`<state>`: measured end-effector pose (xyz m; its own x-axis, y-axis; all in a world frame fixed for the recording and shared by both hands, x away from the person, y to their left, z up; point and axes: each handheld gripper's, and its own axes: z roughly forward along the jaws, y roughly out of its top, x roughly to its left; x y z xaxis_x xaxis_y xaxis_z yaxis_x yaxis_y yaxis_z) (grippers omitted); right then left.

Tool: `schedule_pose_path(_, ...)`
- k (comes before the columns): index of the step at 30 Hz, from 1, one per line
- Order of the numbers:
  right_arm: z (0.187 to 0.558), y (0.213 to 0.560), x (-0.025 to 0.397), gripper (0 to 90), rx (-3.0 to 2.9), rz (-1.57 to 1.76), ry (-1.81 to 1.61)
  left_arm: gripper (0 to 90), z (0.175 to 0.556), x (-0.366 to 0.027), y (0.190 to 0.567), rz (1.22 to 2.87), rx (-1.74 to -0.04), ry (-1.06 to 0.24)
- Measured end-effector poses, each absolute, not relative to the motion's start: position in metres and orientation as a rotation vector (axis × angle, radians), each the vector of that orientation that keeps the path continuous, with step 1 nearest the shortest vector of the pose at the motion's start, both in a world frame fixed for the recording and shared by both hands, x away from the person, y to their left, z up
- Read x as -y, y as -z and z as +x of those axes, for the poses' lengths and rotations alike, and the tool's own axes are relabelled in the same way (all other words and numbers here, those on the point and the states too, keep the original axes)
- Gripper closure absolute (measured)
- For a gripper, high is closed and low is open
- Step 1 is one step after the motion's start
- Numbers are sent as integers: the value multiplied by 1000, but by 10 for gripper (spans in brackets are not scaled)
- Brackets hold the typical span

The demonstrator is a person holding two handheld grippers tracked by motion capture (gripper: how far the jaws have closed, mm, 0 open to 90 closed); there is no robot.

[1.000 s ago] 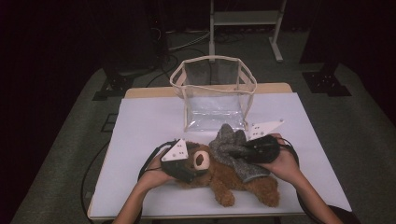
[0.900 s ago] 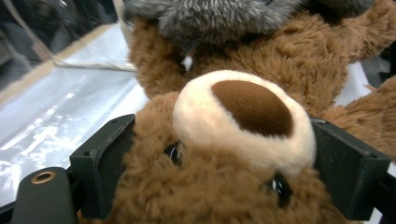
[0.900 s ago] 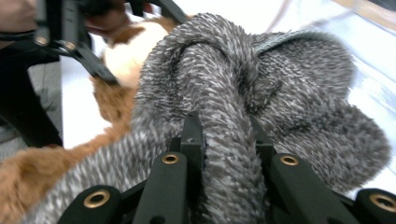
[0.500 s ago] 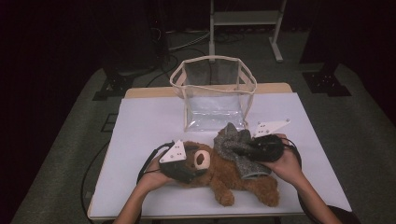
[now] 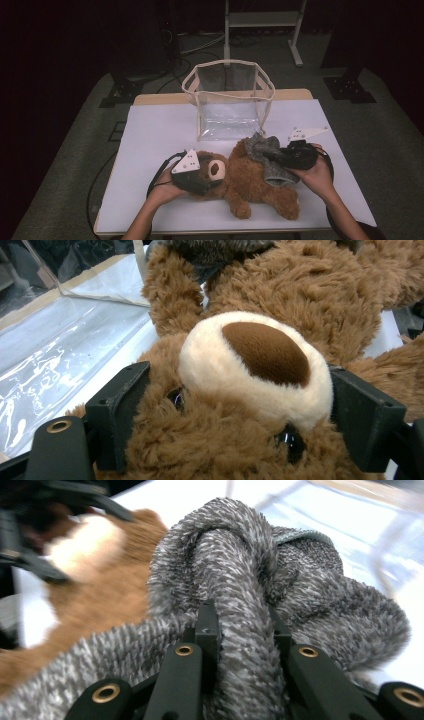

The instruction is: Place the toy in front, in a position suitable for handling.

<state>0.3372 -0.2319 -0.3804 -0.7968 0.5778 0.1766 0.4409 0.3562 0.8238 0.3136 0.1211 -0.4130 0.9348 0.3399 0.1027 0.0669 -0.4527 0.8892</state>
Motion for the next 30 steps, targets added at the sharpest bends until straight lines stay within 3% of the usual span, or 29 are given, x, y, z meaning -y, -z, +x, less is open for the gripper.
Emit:
schedule_pose_path(3,336,383,222,750,-2473,896,-1401,156,312,-121,410,2035,-292,-349)
schedule_pose_path(7,349,396,240,749,-2430,1000,-1331,115,313,-123,406,2031,-326,-353)
schedule_pose_path(14,354,402,275,748,-2316,1172,-1336,143,313,-125,405,2053,-305,-338)
schedule_pose_path(22,345,399,247,740,-2391,1037,-1356,141,312,-125,407,2058,-294,-338)
schedule_pose_path(30,357,408,284,739,-2292,1191,-1276,140,312,-125,407,2065,-290,-336)
